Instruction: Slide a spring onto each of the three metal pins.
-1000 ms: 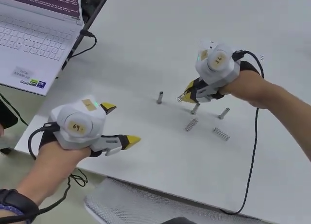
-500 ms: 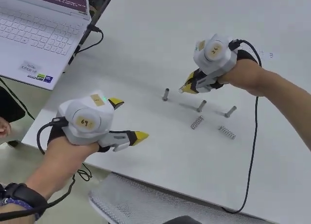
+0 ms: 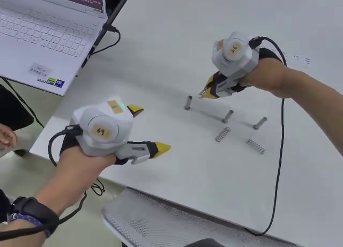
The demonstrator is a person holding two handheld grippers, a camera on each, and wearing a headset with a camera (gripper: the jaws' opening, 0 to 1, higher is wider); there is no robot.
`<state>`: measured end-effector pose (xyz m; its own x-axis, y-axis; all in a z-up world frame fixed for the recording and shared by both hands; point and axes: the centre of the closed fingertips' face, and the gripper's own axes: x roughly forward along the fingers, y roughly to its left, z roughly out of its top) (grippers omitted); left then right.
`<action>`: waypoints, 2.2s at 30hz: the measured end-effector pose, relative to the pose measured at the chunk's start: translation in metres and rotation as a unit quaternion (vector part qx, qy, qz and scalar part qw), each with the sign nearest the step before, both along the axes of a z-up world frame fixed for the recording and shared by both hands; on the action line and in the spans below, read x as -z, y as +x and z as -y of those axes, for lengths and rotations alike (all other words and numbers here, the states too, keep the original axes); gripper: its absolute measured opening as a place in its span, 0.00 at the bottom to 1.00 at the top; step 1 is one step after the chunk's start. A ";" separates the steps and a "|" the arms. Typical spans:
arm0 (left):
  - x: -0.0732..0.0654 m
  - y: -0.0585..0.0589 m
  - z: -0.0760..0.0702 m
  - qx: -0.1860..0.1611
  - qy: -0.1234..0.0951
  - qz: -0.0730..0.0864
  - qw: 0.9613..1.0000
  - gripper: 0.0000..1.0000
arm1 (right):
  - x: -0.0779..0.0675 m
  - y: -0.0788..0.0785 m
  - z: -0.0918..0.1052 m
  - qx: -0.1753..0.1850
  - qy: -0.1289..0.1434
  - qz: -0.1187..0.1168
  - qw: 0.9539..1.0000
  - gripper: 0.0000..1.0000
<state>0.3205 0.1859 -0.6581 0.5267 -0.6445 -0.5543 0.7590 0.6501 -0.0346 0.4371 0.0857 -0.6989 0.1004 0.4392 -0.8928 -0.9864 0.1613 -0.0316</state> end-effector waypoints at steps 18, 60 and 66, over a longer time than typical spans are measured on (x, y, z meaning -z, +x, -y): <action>0.002 0.001 -0.004 -0.006 -0.002 -0.005 1.000 0.60 | 0.004 0.001 -0.017 -0.024 -0.009 -0.004 1.000 0.09; 0.006 0.000 -0.007 -0.012 -0.004 -0.014 1.000 0.60 | 0.017 -0.001 -0.034 -0.048 -0.021 -0.008 0.999 0.09; 0.007 -0.002 -0.008 -0.012 -0.004 -0.015 1.000 0.60 | 0.023 0.000 -0.034 -0.046 -0.028 -0.010 0.998 0.09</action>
<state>0.3189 0.1939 -0.6651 0.5250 -0.6363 -0.5653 0.7417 0.6678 -0.0629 0.4373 0.1200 -0.7218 0.0440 0.3961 -0.9172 -0.9975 0.0676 -0.0187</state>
